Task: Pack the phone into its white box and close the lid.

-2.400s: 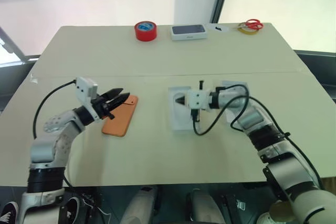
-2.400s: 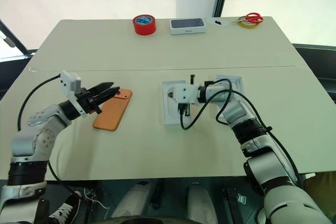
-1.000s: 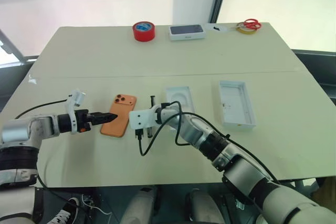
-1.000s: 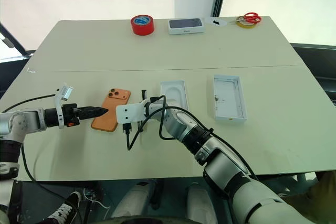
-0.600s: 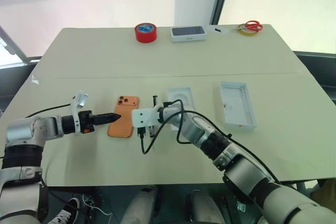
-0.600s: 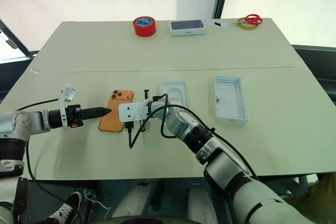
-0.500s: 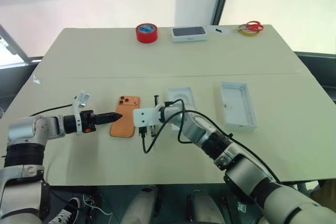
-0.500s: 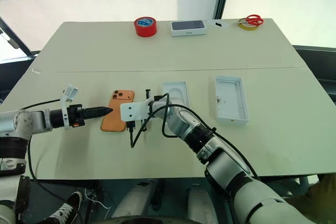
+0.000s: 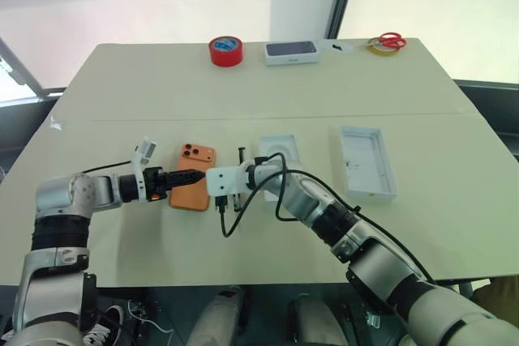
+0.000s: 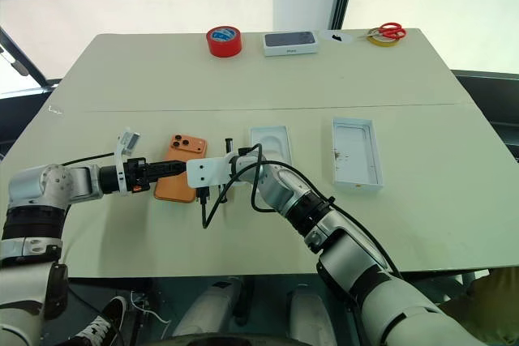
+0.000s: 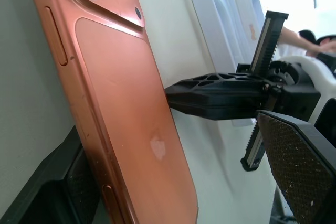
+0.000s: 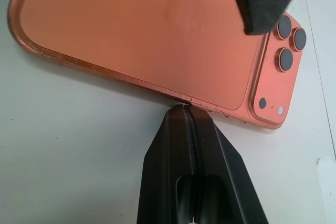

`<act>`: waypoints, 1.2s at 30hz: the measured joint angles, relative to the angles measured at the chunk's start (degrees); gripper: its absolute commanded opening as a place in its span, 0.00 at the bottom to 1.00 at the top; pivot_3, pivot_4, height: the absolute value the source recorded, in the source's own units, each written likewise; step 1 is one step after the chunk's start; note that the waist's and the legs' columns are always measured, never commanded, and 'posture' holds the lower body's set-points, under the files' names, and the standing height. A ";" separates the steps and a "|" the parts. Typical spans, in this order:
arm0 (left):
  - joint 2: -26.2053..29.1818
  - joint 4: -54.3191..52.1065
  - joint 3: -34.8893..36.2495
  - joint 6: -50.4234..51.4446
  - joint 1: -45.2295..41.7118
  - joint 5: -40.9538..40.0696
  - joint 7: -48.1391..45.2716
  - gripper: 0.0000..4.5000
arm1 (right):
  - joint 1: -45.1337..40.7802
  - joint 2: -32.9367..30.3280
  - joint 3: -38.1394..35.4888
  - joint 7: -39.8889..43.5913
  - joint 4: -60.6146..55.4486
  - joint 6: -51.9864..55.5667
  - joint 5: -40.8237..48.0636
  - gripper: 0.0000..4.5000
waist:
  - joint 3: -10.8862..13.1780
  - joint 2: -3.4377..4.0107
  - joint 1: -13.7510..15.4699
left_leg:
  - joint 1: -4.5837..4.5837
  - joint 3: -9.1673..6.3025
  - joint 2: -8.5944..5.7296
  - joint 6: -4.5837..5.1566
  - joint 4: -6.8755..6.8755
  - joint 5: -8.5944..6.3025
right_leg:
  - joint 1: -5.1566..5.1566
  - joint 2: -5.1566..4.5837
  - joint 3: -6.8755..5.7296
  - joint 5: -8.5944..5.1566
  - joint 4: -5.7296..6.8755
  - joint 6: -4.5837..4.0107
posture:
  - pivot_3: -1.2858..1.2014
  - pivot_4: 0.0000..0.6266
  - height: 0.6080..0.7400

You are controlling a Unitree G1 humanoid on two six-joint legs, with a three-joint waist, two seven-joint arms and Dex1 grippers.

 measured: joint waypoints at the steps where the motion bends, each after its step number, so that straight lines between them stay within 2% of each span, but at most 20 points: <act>1: -0.06 0.65 0.42 0.02 0.03 -0.09 0.33 0.67 | 0.00 0.03 0.01 -0.03 0.00 -0.08 0.01 0.00 | -0.01 -0.01 -0.10 | 0.00 0.00 0.00 0.00 0.00 0.00 | -0.01 0.00 0.00 0.00 0.00 0.00 | 0.52 0.24 0.97; 6: -0.88 3.74 1.19 1.26 1.02 -0.92 0.61 0.09 | 0.00 -0.05 0.01 -0.18 0.01 -0.44 -0.02 0.00 | 0.00 -0.02 -0.34 | -0.01 0.00 0.01 -0.23 -0.01 0.14 | -0.03 0.00 0.01 0.00 -0.01 0.00 | 0.52 0.24 0.97; 7: -1.39 3.64 2.13 2.15 1.08 -2.50 -0.39 0.01 | 0.00 -0.26 -0.01 -0.33 0.01 -0.46 -0.01 0.00 | -0.02 -0.04 -0.25 | -0.01 -0.01 0.01 -0.22 0.00 0.14 | -0.01 0.00 0.00 0.00 0.00 0.00 | 0.52 0.24 0.97; 14: -2.84 4.16 6.05 5.14 1.33 -4.18 2.74 0.01 | 0.00 -0.11 -1.50 -1.22 0.02 -0.18 1.38 0.00 | -0.02 -0.05 -0.40 | -0.01 -0.01 0.03 -0.23 -0.01 0.14 | -0.03 0.00 0.00 0.00 0.00 0.00 | 0.52 0.24 0.97; 16: -3.16 4.02 7.63 6.60 1.71 -5.34 3.23 0.00 | 0.05 0.32 -4.52 0.83 -0.29 1.69 5.34 0.12 | -0.02 -0.05 -0.45 | -0.02 -0.02 0.03 -0.23 -0.01 0.14 | -0.03 -0.01 0.00 0.00 0.00 0.00 | 0.52 0.24 0.97; 18: -3.59 3.08 9.42 8.30 2.56 -6.85 3.67 0.00 | 1.01 0.30 -9.99 6.61 -3.54 5.08 14.01 0.29 | 0.03 -0.13 -0.41 | -0.07 -0.04 0.04 -0.19 0.00 0.12 | -0.04 -0.01 -0.01 0.01 -0.03 0.00 | 0.52 0.24 0.97; 20: -4.84 0.97 10.72 8.30 3.49 -7.62 4.99 0.00 | 1.66 -0.06 -13.47 11.96 -8.79 6.81 21.45 0.53 | 0.05 -0.13 -0.44 | -0.08 -0.03 0.04 0.00 0.00 0.00 | -0.03 -0.04 -0.01 0.01 -0.05 0.01 | 0.52 0.24 0.97; 23: -7.92 -3.31 11.92 7.24 4.30 -8.86 7.38 0.00 | 2.77 -4.39 -13.61 16.19 -15.89 5.72 24.46 0.88 | 0.03 -0.16 -0.02 | -0.08 -0.04 0.03 0.03 0.03 -0.02 | -0.01 -0.06 -0.05 0.01 -0.07 0.01 | 0.52 0.24 0.97; 28: -10.48 -12.78 14.62 3.58 7.59 -10.68 11.37 0.00 | 10.92 -19.20 -14.15 24.18 -23.43 4.90 26.65 0.88 | 0.08 -0.31 -0.02 | -0.15 0.06 -0.01 0.14 0.06 -0.09 | -0.02 -0.22 -0.05 0.01 -0.14 0.01 | 0.52 0.24 0.97; 34: -14.59 -19.19 14.96 3.47 9.30 -13.31 15.66 0.00 | 18.12 -28.64 -15.86 26.80 -30.15 0.04 27.78 0.88 | 0.11 -0.37 -0.09 | -0.15 0.06 0.05 0.17 0.09 -0.11 | 0.02 -0.22 -0.07 -0.03 -0.19 -0.03 | 0.52 0.24 0.97; 36: -15.02 -19.44 14.97 3.51 9.58 -13.48 17.26 0.00 | 20.53 -29.97 -15.82 26.74 -29.60 -1.98 27.18 0.76 | 0.15 -0.42 -0.06 | -0.16 0.08 0.04 0.18 0.14 -0.11 | 0.02 -0.23 -0.06 -0.03 -0.19 -0.03 | 0.52 0.24 0.97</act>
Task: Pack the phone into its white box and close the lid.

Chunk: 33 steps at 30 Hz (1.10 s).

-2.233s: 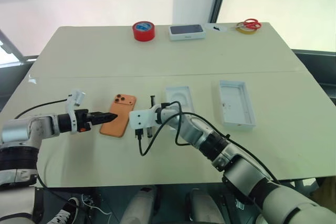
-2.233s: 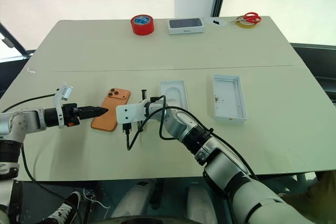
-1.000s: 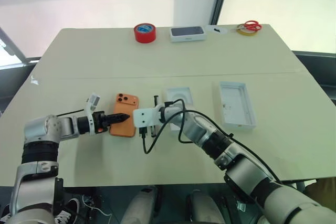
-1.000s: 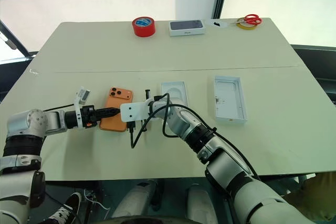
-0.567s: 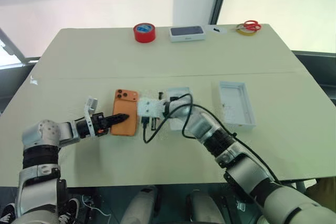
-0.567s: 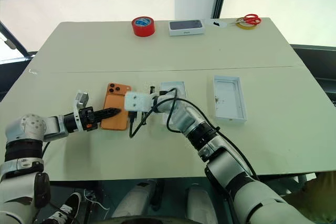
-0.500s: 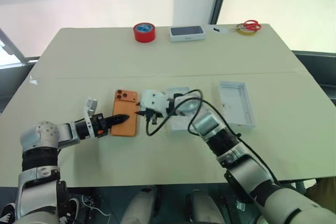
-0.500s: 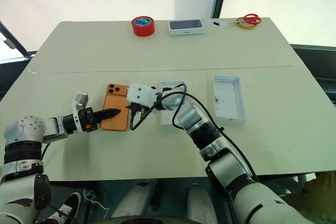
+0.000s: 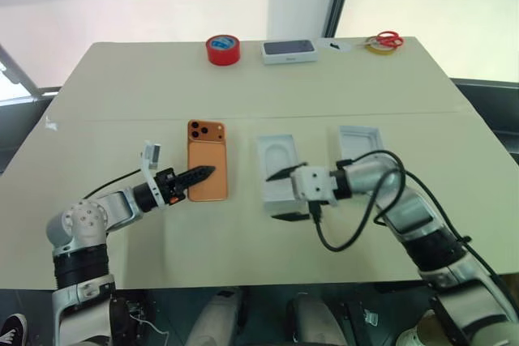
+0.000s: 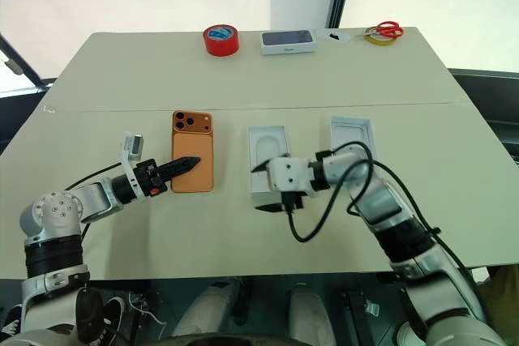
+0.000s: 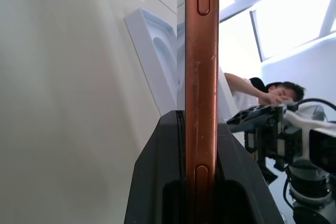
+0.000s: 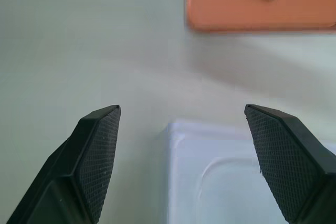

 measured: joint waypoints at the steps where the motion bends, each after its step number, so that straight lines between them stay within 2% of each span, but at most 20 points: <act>1: -0.25 -0.01 0.00 0.00 -0.01 -0.26 0.62 0.00 | 0.52 -0.16 0.07 -0.09 0.15 -0.78 -0.28 0.68 | 0.00 0.00 -0.03 | 0.00 0.00 0.00 0.00 0.01 0.00 | 0.00 0.00 0.00 0.00 0.00 0.00 | 0.52 0.24 0.97; 3: -0.70 -0.02 -0.04 0.01 -0.14 -1.05 1.47 0.00 | 0.59 -0.28 0.14 -0.59 0.85 -2.32 -0.86 0.49 | 0.00 0.00 -0.02 | 0.01 0.00 0.00 0.00 0.01 0.00 | 0.01 0.00 -0.01 0.00 0.00 -0.01 | 0.52 0.24 0.97; 15: -0.57 -0.01 -0.78 0.18 -0.75 -2.36 3.03 0.00 | 0.58 -0.49 0.10 -3.46 3.93 -4.05 -2.06 0.49 | 0.05 -0.10 0.14 | 0.01 0.00 0.00 0.01 0.03 0.01 | 0.06 0.00 -0.03 0.00 -0.03 0.00 | 0.52 0.24 0.97; 18: -0.58 -0.01 -1.73 0.07 -0.74 -2.37 3.36 0.00 | 0.58 -0.59 0.11 -3.56 4.98 -3.78 -2.18 0.31 | 0.06 -0.11 0.16 | 0.01 -0.01 0.00 0.01 0.04 0.01 | 0.06 0.00 -0.03 0.00 -0.03 0.00 | 0.52 0.24 0.97; 20: -0.58 -0.01 -1.89 0.04 -0.75 -2.39 3.69 0.00 | 0.54 -1.10 0.10 -3.88 5.48 -3.96 -2.67 0.08 | 0.06 -0.11 0.15 | 0.01 0.00 0.00 0.01 0.04 0.01 | 0.06 0.00 -0.03 0.00 -0.03 0.00 | 0.52 0.24 0.97; 21: -0.58 -0.01 -1.90 0.03 -0.75 -2.40 3.80 0.00 | 0.44 -1.27 0.02 -3.99 5.49 -4.02 -2.70 0.02 | 0.06 -0.11 0.16 | 0.01 0.00 0.00 0.01 0.04 0.01 | 0.06 0.00 -0.03 0.00 -0.03 0.00 | 0.52 0.24 0.97; 26: -0.58 0.05 -1.93 0.02 -1.11 -3.40 4.49 0.00 | 0.45 -1.55 -0.06 -3.27 4.11 -0.61 -1.31 0.02 | 0.07 -0.13 0.19 | 0.01 -0.01 0.00 0.01 0.05 0.01 | 0.07 0.00 -0.04 0.00 -0.03 -0.01 | 0.52 0.24 0.97; 33: -1.21 1.05 -1.44 -0.03 -3.97 -4.94 6.81 0.00 | -0.64 2.25 1.99 -4.93 -0.49 7.60 -1.88 0.02 | 0.08 -0.15 0.15 | 0.00 -0.02 0.00 0.01 0.04 0.01 | 0.05 0.00 -0.04 0.00 -0.03 0.00 | 0.52 0.24 0.97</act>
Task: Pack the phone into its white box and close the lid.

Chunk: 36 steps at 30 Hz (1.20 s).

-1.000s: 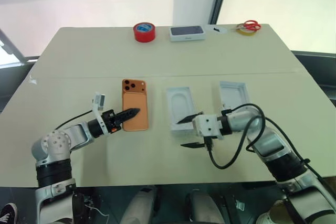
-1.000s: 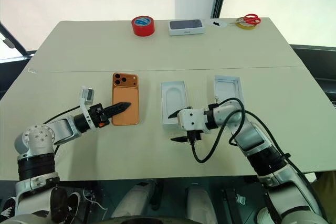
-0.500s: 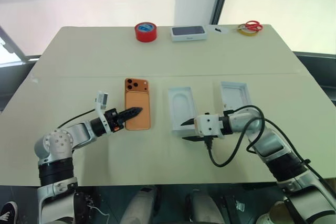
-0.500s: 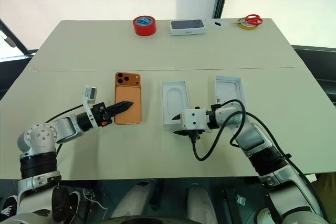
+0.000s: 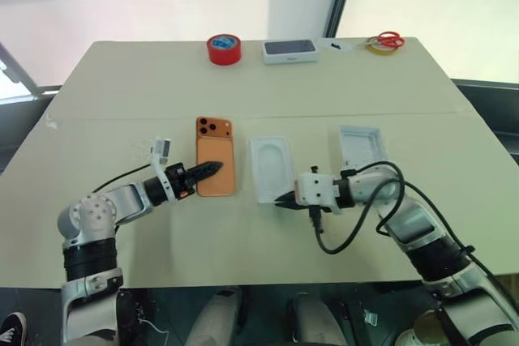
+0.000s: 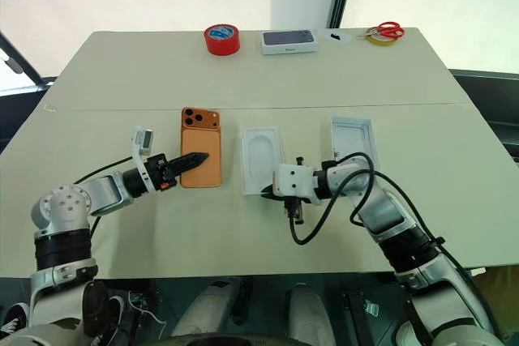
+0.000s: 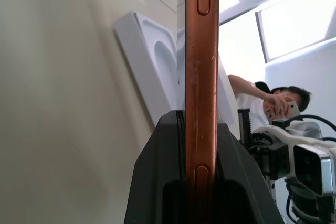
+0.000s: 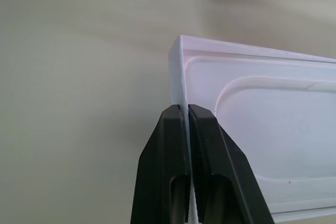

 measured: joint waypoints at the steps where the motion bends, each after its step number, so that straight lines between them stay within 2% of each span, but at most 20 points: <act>1: -0.13 0.00 0.01 -0.01 -0.28 -0.24 0.24 0.00 | -0.42 0.54 0.73 -0.55 -0.27 1.43 -0.83 0.02 | 0.00 0.00 -0.01 | 0.00 0.00 0.00 0.00 0.00 0.00 | -0.01 0.00 0.00 0.00 0.00 0.00 | 0.52 0.24 0.97; 5: -0.72 -0.02 -1.34 -1.31 -0.79 -0.33 0.52 0.00 | -1.17 3.13 3.33 -3.53 -1.29 4.29 -4.60 0.02 | -0.02 -0.04 -0.16 | 0.03 0.00 0.00 -0.02 0.00 0.01 | 0.00 0.02 0.00 0.00 0.02 0.00 | 0.52 0.24 0.97; 9: -2.52 -0.01 -3.53 -2.19 -0.84 -0.34 0.53 0.00 | -3.10 8.41 4.24 -7.14 -0.92 9.92 -5.37 0.02 | -0.02 -0.04 -0.16 | 0.02 0.00 0.00 -0.03 -0.01 0.02 | -0.05 0.03 0.01 0.00 0.09 0.00 | 0.52 0.24 0.97; 11: -2.56 0.06 -4.30 -2.78 -0.93 -0.27 0.53 0.00 | -3.43 9.08 4.28 -7.67 -1.47 11.72 -5.16 0.02 | -0.02 -0.05 -0.07 | 0.00 0.00 -0.01 -0.03 -0.01 0.02 | -0.04 0.02 0.01 0.01 0.07 0.01 | 0.52 0.24 0.97; 12: -2.46 0.21 -4.35 -3.07 -0.95 -0.20 0.52 0.00 | -3.42 8.96 4.28 -7.61 -1.49 12.54 -5.12 0.15 | -0.02 -0.05 0.06 | 0.00 0.00 -0.03 -0.03 -0.01 0.02 | -0.03 0.02 0.01 0.01 0.06 0.01 | 0.52 0.24 0.97; 13: -2.21 0.56 -4.35 -3.25 -0.95 -0.09 0.51 0.00 | -3.40 8.83 4.28 -7.39 -1.52 13.34 -4.96 0.22 | -0.02 -0.05 0.10 | 0.00 0.00 -0.04 -0.02 0.00 0.02 | -0.03 0.02 0.00 0.01 0.06 0.01 | 0.52 0.24 0.97; 20: -2.30 2.61 -5.31 -5.16 -1.20 0.41 0.50 0.00 | -3.08 7.55 2.22 -5.68 -3.81 14.92 -0.63 0.99 | 0.00 -0.08 -0.03 | 0.00 -0.01 -0.03 -0.02 0.00 0.01 | -0.03 0.01 0.01 0.01 0.06 0.01 | 0.52 0.24 0.97; 24: -2.54 4.94 -5.25 -5.73 -2.55 0.67 1.20 0.00 | -5.43 3.84 -3.31 -1.09 -4.51 13.69 5.93 0.99 | 0.00 -0.09 -0.01 | 0.00 0.00 -0.04 0.01 0.01 0.00 | 0.01 -0.01 -0.01 0.01 0.04 0.02 | 0.52 0.24 0.97; 28: -4.02 6.39 -5.24 -6.40 -3.14 1.02 1.94 0.00 | -8.30 0.30 -6.71 0.19 1.85 8.20 6.44 0.99 | 0.02 -0.13 0.09 | 0.01 -0.01 -0.04 0.01 0.02 -0.01 | 0.06 -0.01 -0.06 0.01 0.00 0.02 | 0.52 0.24 0.97; 32: -6.39 7.35 -5.33 -7.52 -4.27 1.59 2.68 0.00 | -8.36 1.21 -8.41 -0.77 9.82 3.78 7.34 0.99 | 0.03 -0.15 -0.03 | -0.01 -0.01 -0.04 0.05 0.02 0.03 | 0.04 -0.01 -0.04 0.01 0.01 0.02 | 0.52 0.24 0.97; 36: -7.19 8.72 -5.72 -7.57 -4.62 2.05 3.04 0.00 | -8.03 3.21 -11.17 -1.17 11.35 1.31 10.55 0.99 | 0.04 -0.14 -0.31 | 0.00 -0.01 -0.03 0.10 0.02 0.07 | 0.14 0.00 -0.04 0.01 0.05 0.02 | 0.52 0.24 0.97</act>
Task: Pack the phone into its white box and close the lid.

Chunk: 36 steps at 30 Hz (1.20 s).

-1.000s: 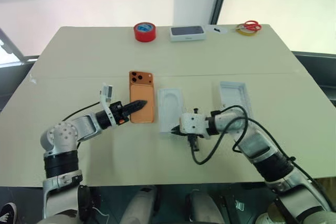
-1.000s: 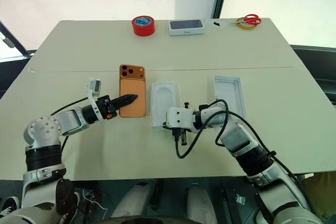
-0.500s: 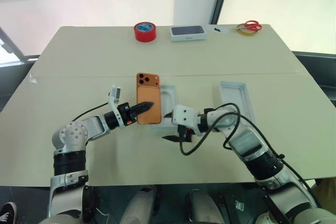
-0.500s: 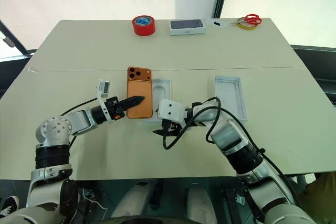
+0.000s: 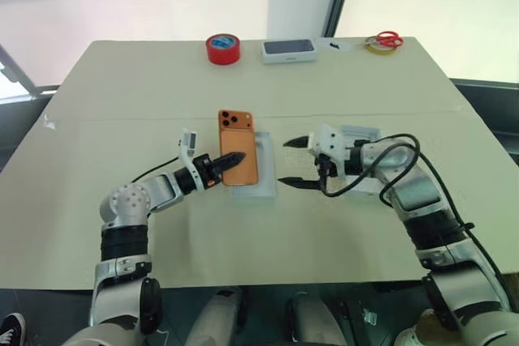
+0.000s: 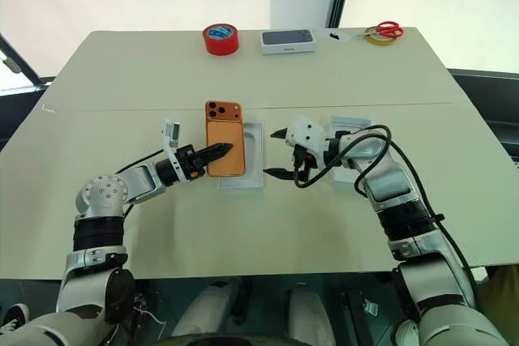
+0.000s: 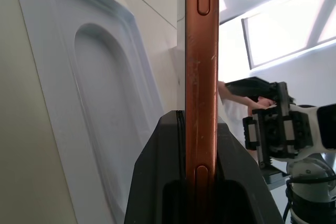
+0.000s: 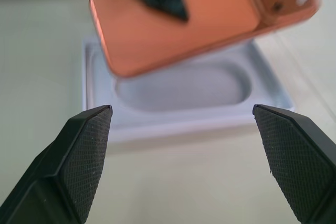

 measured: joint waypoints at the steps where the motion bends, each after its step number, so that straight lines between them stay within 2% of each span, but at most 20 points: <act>1: -0.14 0.26 -0.47 0.00 0.00 0.19 0.06 0.00 | 0.00 0.12 -0.26 -0.09 0.09 -0.34 0.57 0.99 | 0.00 0.00 0.08 | 0.00 0.00 0.00 0.00 0.01 0.00 | -0.02 0.00 -0.01 0.00 0.00 0.00 | 0.52 0.24 0.97; 8: -0.36 1.62 -1.18 0.16 -0.53 0.79 0.39 0.00 | 0.51 -0.41 -0.36 -0.47 1.96 -2.95 0.37 0.99 | 0.00 0.00 0.29 | 0.00 0.00 -0.01 -0.07 0.07 -0.06 | -0.06 0.00 -0.01 0.00 -0.02 0.00 | 0.52 0.24 0.97; 15: -0.56 1.51 -1.46 1.33 -1.33 0.27 -0.65 0.72 | 0.81 -0.44 -0.34 -1.33 1.97 -3.38 -0.20 1.00 | 0.00 0.00 0.29 | 0.01 -0.01 -0.01 -0.07 0.09 -0.06 | -0.05 0.00 -0.02 0.00 -0.01 0.00 | 0.52 0.24 0.97; 17: -0.41 0.61 -1.81 1.38 -1.73 0.09 -1.08 0.96 | 0.81 -0.43 -0.33 -1.51 1.97 -3.38 -0.35 1.00 | 0.00 0.00 0.31 | 0.03 -0.01 -0.01 -0.08 0.11 -0.06 | -0.02 0.00 -0.02 0.00 -0.01 0.00 | 0.52 0.24 0.97; 22: 1.62 -0.60 -1.90 2.47 -1.92 0.05 -0.92 0.96 | 0.80 -0.42 -0.33 -1.82 1.99 -3.49 -0.52 1.00 | 0.00 0.00 0.24 | 0.02 -0.01 -0.01 -0.07 0.10 -0.06 | -0.04 0.00 -0.02 0.00 -0.01 0.00 | 0.52 0.24 0.97; 31: 9.98 -8.42 -5.31 2.30 0.02 1.84 -3.77 0.96 | 0.58 -0.26 -0.29 -2.39 3.74 -4.78 -1.22 1.00 | 0.00 0.01 0.22 | 0.03 -0.01 -0.01 -0.09 0.06 -0.07 | -0.06 0.00 0.00 0.00 -0.01 0.00 | 0.52 0.24 0.97; 32: 10.61 -8.87 -5.58 1.95 0.53 2.22 -4.04 0.96 | 0.44 -0.19 -0.24 -2.46 3.88 -5.05 -1.37 0.94 | 0.00 0.02 0.21 | 0.03 -0.01 -0.01 -0.09 0.06 -0.07 | -0.06 0.00 0.01 0.00 -0.01 0.00 | 0.52 0.24 0.97; 33: 11.15 -9.09 -5.94 1.23 0.83 2.72 -4.39 0.91 | 0.24 -0.15 -0.21 -2.63 4.24 -5.30 -1.66 0.88 | 0.00 0.01 0.21 | 0.03 -0.01 -0.01 -0.09 0.06 -0.07 | -0.06 0.00 0.01 0.00 -0.01 0.00 | 0.52 0.24 0.97; 34: 11.77 -9.45 -6.54 -1.12 1.26 4.37 -4.85 0.84 | -0.20 -0.01 -0.04 -3.49 5.14 -5.74 -2.36 0.81 | 0.00 0.02 0.22 | 0.04 -0.01 -0.01 -0.09 0.06 -0.07 | -0.06 0.00 0.01 0.00 -0.01 -0.01 | 0.52 0.24 0.97; 36: 13.37 -9.37 -8.94 -7.68 1.61 9.61 -4.99 0.66 | -0.77 0.08 0.38 -5.38 6.75 -6.85 -4.31 0.59 | 0.00 0.01 0.25 | 0.05 0.00 -0.01 -0.09 0.06 -0.07 | -0.06 -0.01 0.01 0.00 -0.01 -0.01 | 0.52 0.24 0.97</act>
